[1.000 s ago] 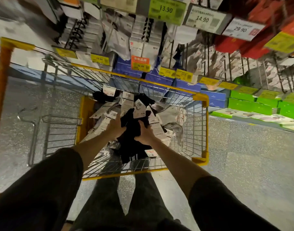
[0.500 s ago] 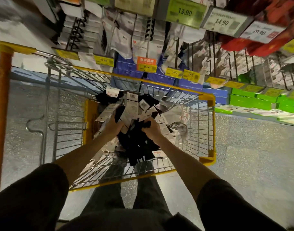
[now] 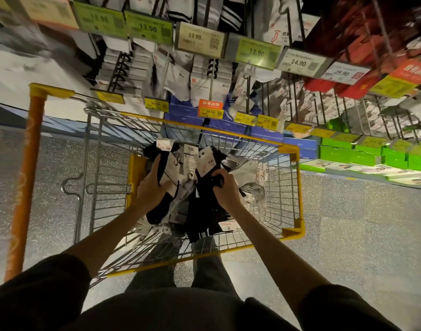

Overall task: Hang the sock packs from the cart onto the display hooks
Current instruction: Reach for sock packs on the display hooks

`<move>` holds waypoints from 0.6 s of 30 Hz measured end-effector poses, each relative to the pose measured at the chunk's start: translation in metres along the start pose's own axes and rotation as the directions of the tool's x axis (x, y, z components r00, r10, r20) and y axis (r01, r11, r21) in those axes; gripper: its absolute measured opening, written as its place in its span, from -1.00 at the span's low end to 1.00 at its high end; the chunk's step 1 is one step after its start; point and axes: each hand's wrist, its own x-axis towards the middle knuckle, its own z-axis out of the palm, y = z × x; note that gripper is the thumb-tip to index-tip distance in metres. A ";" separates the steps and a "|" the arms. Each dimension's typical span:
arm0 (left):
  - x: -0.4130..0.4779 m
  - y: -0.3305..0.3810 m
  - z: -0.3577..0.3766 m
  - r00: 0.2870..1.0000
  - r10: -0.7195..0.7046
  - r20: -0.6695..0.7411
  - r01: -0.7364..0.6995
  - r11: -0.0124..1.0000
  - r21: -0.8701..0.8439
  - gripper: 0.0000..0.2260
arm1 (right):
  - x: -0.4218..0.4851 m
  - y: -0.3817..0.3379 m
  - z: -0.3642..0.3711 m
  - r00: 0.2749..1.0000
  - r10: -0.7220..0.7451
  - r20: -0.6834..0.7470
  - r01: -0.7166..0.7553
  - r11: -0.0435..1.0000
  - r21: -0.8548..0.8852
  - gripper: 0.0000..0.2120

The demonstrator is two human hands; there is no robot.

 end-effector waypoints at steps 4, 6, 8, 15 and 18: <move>-0.015 0.010 0.016 0.999 0.005 -0.049 -0.008 0.998 -0.063 -0.34 | -0.015 -0.009 0.001 0.994 -0.078 0.077 0.070 0.992 0.104 -0.56; -0.021 0.011 0.019 0.998 -0.047 -0.038 0.042 0.989 -0.144 -0.45 | -0.023 -0.011 0.004 0.993 -0.105 0.056 0.095 0.982 0.161 -0.56; -0.026 0.014 0.020 0.995 -0.091 -0.035 0.084 0.982 -0.170 -0.43 | -0.030 -0.013 0.002 0.990 -0.117 0.083 0.103 0.983 0.154 -0.50; -0.028 0.031 0.024 0.996 -0.063 0.068 0.079 0.962 -0.263 -0.57 | -0.037 -0.014 -0.002 0.925 -0.213 0.314 0.268 0.952 -0.145 -0.33; -0.003 0.004 0.029 0.979 -0.127 0.161 0.169 0.942 -0.289 -0.50 | -0.032 -0.010 0.001 0.932 -0.223 0.287 0.292 0.929 -0.228 -0.49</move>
